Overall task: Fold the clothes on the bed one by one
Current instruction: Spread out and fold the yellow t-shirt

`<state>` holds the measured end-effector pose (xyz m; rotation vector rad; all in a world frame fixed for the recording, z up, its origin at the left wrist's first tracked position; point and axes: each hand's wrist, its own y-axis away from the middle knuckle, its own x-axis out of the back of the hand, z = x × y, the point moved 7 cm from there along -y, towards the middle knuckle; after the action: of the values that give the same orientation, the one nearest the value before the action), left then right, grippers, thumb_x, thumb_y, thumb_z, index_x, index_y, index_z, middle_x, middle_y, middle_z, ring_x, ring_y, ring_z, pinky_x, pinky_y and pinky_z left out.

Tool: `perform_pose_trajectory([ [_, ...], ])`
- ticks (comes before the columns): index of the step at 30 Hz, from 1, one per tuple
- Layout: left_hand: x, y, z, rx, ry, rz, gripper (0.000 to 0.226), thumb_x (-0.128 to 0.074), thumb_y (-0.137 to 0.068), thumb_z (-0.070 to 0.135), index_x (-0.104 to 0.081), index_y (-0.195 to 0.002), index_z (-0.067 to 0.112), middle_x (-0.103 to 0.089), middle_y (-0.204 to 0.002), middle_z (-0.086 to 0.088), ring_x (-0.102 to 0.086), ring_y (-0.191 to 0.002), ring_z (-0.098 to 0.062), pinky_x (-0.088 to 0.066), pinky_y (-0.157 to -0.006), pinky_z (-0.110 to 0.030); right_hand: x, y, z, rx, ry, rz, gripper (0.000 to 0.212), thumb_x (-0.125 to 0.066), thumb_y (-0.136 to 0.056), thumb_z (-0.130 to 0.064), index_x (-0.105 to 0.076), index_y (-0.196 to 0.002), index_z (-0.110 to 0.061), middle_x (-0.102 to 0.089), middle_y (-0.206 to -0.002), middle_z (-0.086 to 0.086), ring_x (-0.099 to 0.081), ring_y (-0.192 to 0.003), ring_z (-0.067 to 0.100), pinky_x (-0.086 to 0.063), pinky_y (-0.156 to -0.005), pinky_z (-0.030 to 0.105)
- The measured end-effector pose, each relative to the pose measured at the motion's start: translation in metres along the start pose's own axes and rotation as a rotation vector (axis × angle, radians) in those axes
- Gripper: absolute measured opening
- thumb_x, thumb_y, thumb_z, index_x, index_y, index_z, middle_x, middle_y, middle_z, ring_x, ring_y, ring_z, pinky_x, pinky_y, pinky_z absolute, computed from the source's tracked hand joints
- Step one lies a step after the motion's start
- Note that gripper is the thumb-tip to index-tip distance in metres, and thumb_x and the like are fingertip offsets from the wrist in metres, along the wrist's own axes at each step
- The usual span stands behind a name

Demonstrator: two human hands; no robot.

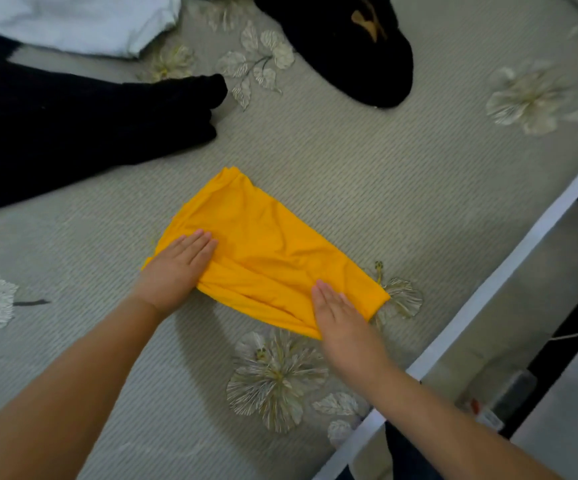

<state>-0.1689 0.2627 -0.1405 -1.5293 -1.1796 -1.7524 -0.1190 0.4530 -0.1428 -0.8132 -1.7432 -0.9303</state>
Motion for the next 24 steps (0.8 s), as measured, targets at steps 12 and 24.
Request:
perform_pose_trajectory([
  [12, 0.146, -0.251, 0.071, 0.030, 0.053, -0.022, 0.059, -0.026, -0.094, -0.002, 0.001, -0.145, 0.008, 0.004, -0.154, -0.011, 0.004, -0.143, -0.022, 0.010, -0.112, -0.026, 0.148, -0.041, 0.272, -0.317, -0.316, -0.085, 0.061, -0.033, -0.095, 0.000, 0.000, -0.145, -0.007, -0.007, -0.155, 0.010, -0.010, -0.142, 0.018, -0.011, -0.110, 0.022],
  [24, 0.394, -0.600, 0.108, -0.069, 0.038, 0.394, 0.055, -0.042, -0.082, -0.015, -0.033, -0.135, -0.006, -0.029, -0.144, -0.027, -0.025, -0.136, -0.039, -0.012, -0.113, -0.037, 0.414, -0.147, 0.559, -0.335, -0.218, 0.427, 0.057, -0.044, -0.088, 0.006, -0.023, -0.141, 0.001, -0.026, -0.148, 0.019, -0.026, -0.138, 0.029, -0.014, -0.109, 0.024],
])
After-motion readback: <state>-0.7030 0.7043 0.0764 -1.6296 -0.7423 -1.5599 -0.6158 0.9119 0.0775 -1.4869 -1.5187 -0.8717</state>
